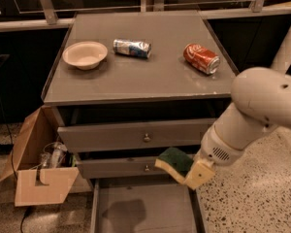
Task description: Place sponge into bottom drawer
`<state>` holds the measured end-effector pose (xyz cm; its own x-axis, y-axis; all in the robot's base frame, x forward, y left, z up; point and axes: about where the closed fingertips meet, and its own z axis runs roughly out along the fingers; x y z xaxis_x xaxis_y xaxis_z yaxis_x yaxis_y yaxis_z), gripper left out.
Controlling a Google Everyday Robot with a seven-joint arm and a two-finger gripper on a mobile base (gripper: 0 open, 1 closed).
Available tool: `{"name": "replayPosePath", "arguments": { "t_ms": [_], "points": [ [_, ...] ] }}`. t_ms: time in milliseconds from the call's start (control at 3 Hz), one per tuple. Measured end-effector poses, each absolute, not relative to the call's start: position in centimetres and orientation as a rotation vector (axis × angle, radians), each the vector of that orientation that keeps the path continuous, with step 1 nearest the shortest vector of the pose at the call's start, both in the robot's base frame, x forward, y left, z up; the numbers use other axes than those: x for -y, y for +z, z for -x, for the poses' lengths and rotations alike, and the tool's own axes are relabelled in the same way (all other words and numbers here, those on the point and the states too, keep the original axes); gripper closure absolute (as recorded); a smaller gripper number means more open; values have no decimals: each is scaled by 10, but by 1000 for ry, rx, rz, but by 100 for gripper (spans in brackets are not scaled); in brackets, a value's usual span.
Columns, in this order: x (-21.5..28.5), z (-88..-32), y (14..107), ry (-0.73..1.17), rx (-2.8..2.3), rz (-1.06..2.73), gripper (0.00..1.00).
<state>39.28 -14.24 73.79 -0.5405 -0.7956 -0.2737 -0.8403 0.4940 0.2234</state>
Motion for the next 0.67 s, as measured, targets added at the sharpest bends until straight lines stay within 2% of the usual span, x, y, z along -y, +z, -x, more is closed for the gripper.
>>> {"name": "replayPosePath", "arguments": {
  "t_ms": [333,667],
  "points": [
    [138,-386,688,582,-2607,1388,100],
    [138,-386,688,582,-2607,1388,100]
  ]
}}
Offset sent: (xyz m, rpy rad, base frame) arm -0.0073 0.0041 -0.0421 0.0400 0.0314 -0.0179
